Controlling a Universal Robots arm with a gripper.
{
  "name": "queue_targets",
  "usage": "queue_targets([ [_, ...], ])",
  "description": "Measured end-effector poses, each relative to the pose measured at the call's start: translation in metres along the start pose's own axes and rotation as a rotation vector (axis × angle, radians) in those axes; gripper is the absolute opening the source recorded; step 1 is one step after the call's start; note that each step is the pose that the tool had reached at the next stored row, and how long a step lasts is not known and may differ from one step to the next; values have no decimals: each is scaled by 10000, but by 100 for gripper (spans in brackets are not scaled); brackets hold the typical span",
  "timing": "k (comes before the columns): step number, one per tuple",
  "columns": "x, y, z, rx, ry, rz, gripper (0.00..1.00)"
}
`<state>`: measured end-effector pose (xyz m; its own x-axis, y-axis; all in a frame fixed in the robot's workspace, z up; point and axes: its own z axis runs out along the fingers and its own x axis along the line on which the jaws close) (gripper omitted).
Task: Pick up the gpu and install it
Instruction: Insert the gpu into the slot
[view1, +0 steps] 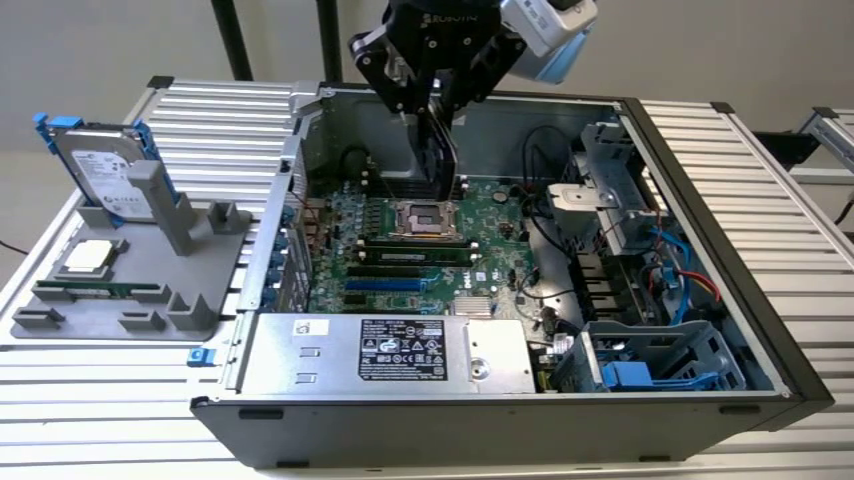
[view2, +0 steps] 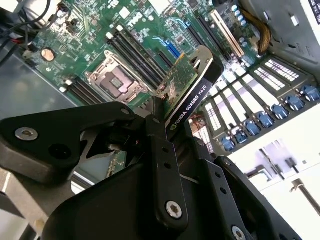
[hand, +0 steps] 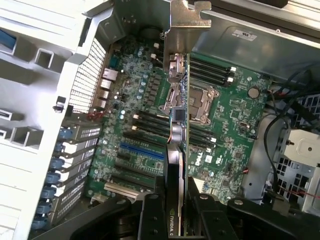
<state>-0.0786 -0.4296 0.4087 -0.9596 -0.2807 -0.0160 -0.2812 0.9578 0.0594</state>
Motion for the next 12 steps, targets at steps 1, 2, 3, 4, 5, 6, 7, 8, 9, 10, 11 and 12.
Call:
queue_targets([
  [1, 0, 0, 0, -1, 4, -75, 0],
  [2, 0, 0, 0, -3, 8, -148, 0],
  [3, 0, 0, 0, -4, 13, -224, 0],
  [4, 0, 0, 0, -5, 17, -295, 0],
  [5, 0, 0, 0, -7, 21, -368, 0],
  [6, 0, 0, 0, -7, 26, -443, 0],
  [7, 0, 0, 0, -8, 30, -510, 0],
  [8, 0, 0, 0, -9, 35, -588, 0],
  [9, 0, 0, 0, -11, 39, -662, 0],
  [10, 0, 0, 0, -12, 44, -739, 0],
  [11, 0, 0, 0, -13, 49, -813, 0],
  [12, 0, 0, 0, -14, 53, -885, 0],
])
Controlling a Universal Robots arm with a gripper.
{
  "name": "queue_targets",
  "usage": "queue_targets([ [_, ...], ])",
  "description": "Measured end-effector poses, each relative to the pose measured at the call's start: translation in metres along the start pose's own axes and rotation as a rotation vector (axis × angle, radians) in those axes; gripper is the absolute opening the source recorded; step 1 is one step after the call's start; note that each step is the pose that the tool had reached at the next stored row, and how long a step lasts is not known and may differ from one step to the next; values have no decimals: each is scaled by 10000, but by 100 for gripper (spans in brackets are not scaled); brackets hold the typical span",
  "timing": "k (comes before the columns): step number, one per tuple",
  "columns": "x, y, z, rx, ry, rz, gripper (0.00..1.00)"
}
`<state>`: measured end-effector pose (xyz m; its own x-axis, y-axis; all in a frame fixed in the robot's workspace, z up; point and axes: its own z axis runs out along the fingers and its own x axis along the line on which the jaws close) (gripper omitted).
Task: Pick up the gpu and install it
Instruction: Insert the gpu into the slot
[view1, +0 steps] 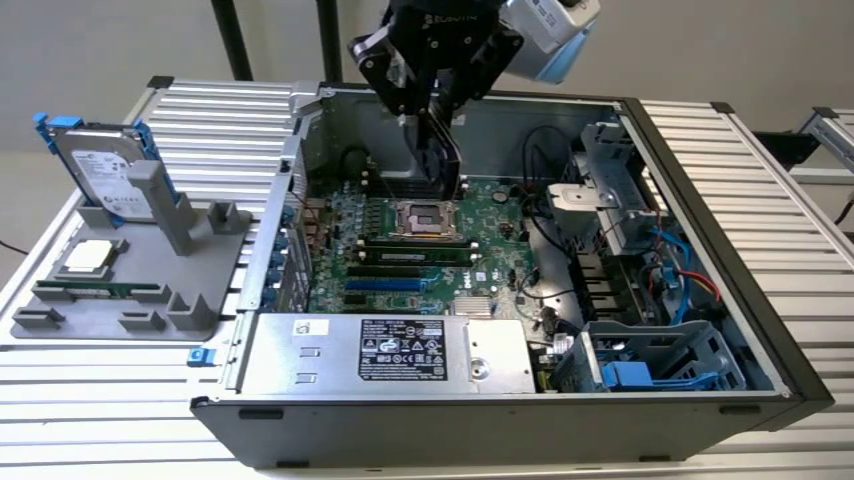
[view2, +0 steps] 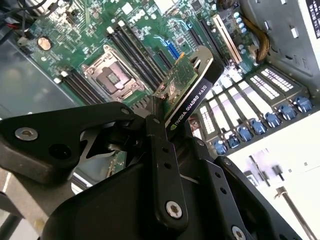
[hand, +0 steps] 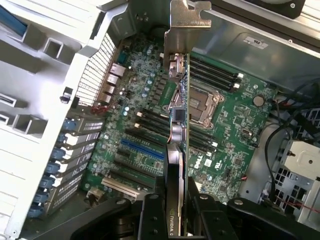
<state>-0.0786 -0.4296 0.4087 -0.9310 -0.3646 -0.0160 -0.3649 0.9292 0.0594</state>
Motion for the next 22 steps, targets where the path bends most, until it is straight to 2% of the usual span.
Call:
queue_targets([
  [22, 0, 0, 0, -26, 95, -1591, 0],
])
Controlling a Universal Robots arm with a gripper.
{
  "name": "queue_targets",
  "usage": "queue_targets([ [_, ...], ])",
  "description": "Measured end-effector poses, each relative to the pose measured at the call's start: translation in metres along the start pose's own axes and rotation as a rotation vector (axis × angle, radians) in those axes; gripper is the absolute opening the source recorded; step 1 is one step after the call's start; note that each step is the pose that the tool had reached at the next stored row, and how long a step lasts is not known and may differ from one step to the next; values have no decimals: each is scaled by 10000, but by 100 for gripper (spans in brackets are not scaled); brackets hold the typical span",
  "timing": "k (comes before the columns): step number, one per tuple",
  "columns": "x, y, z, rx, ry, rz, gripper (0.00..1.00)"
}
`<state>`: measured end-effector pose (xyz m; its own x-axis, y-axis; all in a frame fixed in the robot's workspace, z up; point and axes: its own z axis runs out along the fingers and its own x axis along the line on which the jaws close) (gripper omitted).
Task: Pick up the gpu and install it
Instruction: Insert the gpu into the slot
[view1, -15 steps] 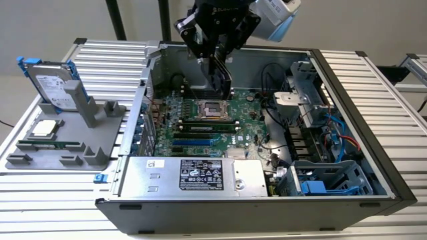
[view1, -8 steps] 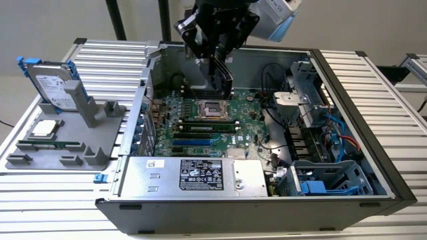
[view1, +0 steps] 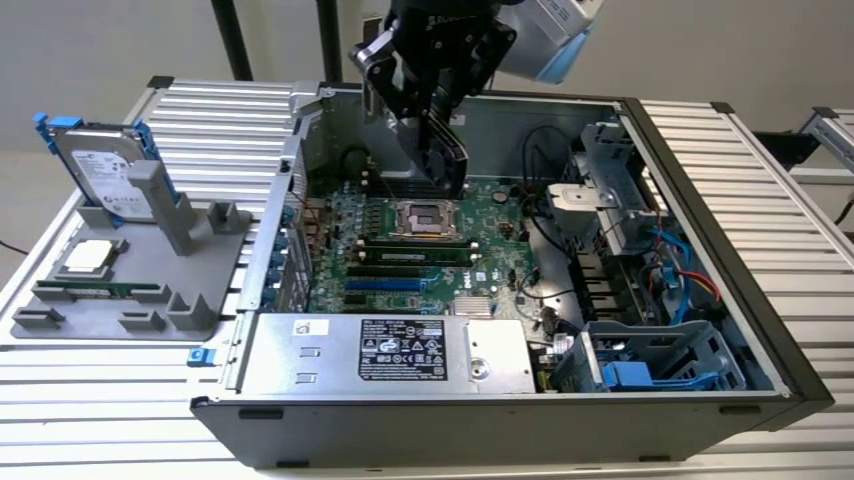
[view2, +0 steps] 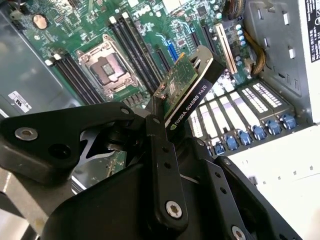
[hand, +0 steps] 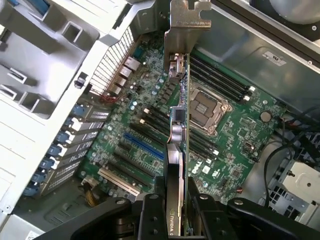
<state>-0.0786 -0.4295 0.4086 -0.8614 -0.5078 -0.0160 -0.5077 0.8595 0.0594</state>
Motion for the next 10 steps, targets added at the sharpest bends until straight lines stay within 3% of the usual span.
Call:
queue_targets([
  [10, 0, 0, 0, -12, 47, -796, 0],
])
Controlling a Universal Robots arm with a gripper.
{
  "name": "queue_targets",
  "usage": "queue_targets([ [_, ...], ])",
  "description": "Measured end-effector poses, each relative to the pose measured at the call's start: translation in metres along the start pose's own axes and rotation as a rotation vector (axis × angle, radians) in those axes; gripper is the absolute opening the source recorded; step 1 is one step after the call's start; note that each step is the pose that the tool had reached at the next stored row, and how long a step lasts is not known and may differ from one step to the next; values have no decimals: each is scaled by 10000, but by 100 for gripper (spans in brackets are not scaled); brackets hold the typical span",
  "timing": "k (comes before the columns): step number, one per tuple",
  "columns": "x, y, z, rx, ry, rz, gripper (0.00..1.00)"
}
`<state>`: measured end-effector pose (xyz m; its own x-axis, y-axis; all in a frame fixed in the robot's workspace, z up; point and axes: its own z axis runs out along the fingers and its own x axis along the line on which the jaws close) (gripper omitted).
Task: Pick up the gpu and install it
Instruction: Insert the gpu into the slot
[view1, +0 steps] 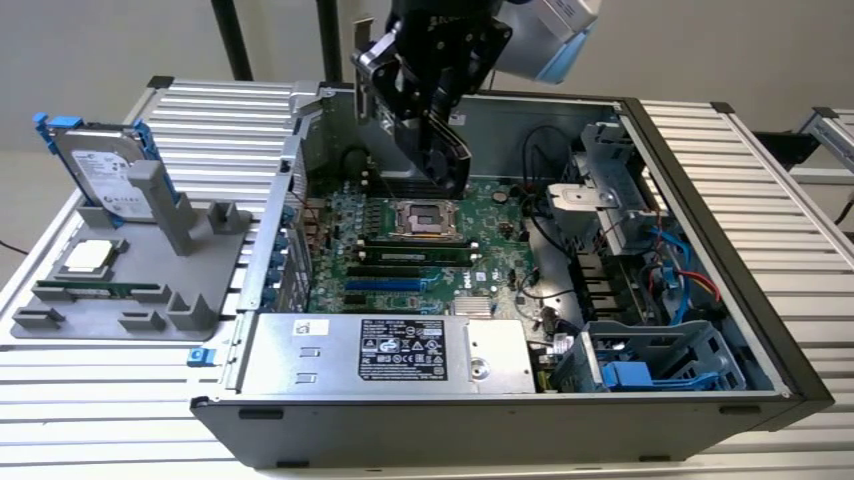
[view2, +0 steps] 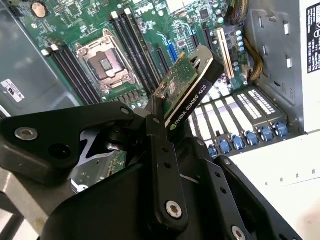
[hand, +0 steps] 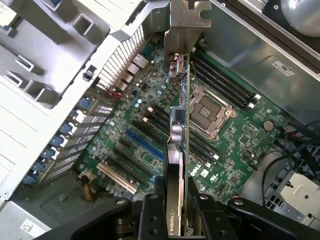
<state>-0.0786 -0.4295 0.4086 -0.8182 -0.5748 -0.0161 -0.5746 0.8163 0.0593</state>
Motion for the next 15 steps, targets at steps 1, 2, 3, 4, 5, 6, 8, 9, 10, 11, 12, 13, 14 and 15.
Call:
queue_targets([
  [1, 0, 0, 0, -1, 5, -72, 0],
  [2, 0, 0, 0, -3, 9, -148, 0],
  [3, 0, 0, 0, -3, 14, -221, 0],
  [4, 0, 0, 0, -4, 18, -293, 0],
  [5, 0, 0, 0, -5, 23, -371, 0],
  [6, 0, 0, 0, -7, 27, -442, 0],
  [8, 0, 0, 0, -9, 36, -592, 0],
  [9, 0, 0, 0, -10, 41, -670, 0],
  [10, 0, 0, 0, -11, 45, -741, 0],
  [11, 0, 0, 0, -12, 50, -813, 0],
  [12, 0, 0, 0, -13, 54, -886, 0],
  [13, 0, 0, 0, -14, 58, -960, 0],
  [14, 0, 0, 0, -15, 63, -1036, 0],
  [15, 0, 0, 0, -17, 67, -1105, 0],
])
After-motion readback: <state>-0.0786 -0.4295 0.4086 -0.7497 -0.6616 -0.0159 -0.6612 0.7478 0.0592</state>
